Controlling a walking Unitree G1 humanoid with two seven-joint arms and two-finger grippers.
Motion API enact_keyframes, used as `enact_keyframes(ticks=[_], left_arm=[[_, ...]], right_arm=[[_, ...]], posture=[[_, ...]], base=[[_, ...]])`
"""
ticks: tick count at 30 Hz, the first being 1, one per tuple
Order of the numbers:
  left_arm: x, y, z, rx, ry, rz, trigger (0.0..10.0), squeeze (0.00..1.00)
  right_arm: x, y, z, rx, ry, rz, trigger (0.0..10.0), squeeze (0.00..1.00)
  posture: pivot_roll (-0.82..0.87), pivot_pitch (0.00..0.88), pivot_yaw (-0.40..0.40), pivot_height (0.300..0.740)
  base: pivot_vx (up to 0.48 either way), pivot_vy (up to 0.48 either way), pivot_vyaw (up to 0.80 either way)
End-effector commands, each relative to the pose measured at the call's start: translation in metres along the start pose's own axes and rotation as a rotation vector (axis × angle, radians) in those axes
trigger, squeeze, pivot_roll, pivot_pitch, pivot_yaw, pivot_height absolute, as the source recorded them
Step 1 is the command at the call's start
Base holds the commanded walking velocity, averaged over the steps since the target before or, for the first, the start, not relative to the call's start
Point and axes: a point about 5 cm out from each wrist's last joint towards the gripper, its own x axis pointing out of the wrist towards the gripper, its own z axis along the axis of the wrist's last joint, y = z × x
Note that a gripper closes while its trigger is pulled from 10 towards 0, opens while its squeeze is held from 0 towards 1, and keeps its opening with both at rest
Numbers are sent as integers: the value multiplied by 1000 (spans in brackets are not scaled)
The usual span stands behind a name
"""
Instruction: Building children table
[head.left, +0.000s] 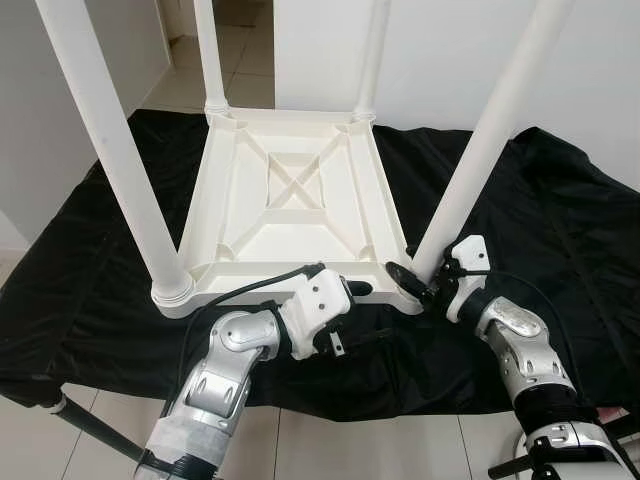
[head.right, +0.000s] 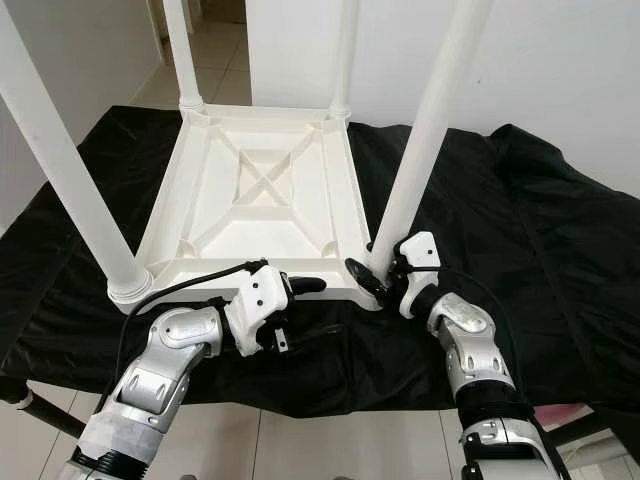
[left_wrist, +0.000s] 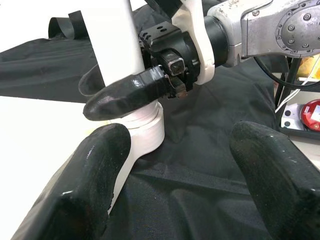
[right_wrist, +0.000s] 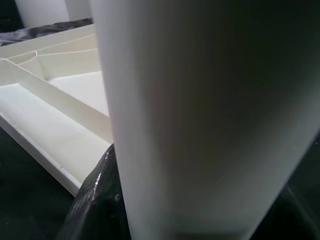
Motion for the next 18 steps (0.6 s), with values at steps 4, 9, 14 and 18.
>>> enact_keyframes(ticks=[4,9,14,18], left_arm=[[1,6,-1,2,2,144,10000,0],[1,7,-1,2,4,139,10000,0],[0,6,-1,1,5,135,10000,0],[1,5,-2,-2,5,134,10000,0]], right_arm=[[-1,0,-6,26,16,14,0,0],[-2,4,-5,47,-2,-23,10000,0],[-3,5,-7,54,7,-99,10000,0],[-3,9,-9,48,18,-202,10000,0]], posture=[[-24,0,-39,740],[-37,0,-33,740],[-40,0,-34,740],[-40,0,-34,740]], base=[[0,0,0],[0,0,0],[0,0,0],[0,0,0]])
